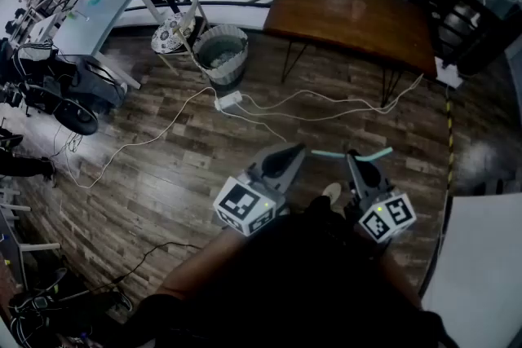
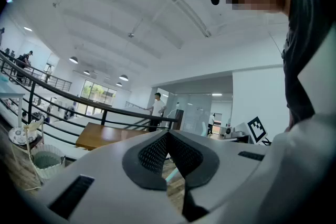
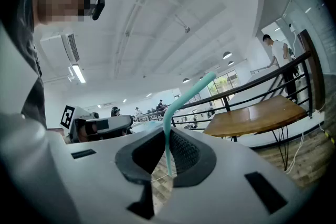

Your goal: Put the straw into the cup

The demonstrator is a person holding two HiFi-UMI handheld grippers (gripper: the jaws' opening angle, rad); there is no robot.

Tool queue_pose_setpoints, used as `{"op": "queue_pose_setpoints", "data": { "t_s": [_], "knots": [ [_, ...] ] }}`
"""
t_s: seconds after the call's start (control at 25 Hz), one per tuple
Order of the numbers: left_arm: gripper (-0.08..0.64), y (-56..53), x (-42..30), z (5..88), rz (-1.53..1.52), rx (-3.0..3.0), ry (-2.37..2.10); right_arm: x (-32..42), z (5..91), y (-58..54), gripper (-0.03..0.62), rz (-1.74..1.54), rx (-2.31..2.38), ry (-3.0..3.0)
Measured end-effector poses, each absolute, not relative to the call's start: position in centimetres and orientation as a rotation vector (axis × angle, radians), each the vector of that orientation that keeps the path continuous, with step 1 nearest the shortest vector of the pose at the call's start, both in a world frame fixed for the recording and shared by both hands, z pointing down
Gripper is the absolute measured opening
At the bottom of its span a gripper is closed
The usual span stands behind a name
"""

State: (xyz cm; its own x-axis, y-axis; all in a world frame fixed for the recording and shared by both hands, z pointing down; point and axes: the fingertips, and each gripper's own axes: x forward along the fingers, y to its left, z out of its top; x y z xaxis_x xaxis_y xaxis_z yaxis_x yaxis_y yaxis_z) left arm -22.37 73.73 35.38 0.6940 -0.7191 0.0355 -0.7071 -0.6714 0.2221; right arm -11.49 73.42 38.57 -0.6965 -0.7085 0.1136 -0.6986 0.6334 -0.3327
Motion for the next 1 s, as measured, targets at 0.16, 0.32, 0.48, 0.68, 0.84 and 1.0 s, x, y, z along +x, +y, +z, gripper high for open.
{"op": "queue_pose_setpoints", "data": {
  "t_s": [0.16,0.32,0.48,0.68,0.84,1.0],
  "knots": [
    [0.011,73.9,-22.2,35.6,-0.090,2.656,-1.150,-11.1,38.6,73.7,0.037,-0.550,-1.225,2.815],
    [0.011,73.6,-21.2,36.0,-0.070,2.649,-1.135,-10.3,38.9,73.5,0.037,-0.562,-1.232,2.807],
    [0.011,72.5,-19.9,36.3,-0.072,2.653,-1.123,-9.1,39.1,72.7,0.037,-0.556,-1.237,2.796],
    [0.011,69.9,-16.7,36.3,-0.050,2.656,-1.110,-7.1,38.3,70.4,0.037,-0.562,-1.177,2.795],
    [0.011,66.9,-14.1,36.0,-0.040,2.666,-1.104,-5.4,37.9,67.8,0.038,-0.563,-1.115,2.811],
    [0.011,62.5,-10.2,35.6,-0.029,2.669,-1.116,-1.5,37.1,63.4,0.037,-0.523,-1.117,2.818]
  ]
}}
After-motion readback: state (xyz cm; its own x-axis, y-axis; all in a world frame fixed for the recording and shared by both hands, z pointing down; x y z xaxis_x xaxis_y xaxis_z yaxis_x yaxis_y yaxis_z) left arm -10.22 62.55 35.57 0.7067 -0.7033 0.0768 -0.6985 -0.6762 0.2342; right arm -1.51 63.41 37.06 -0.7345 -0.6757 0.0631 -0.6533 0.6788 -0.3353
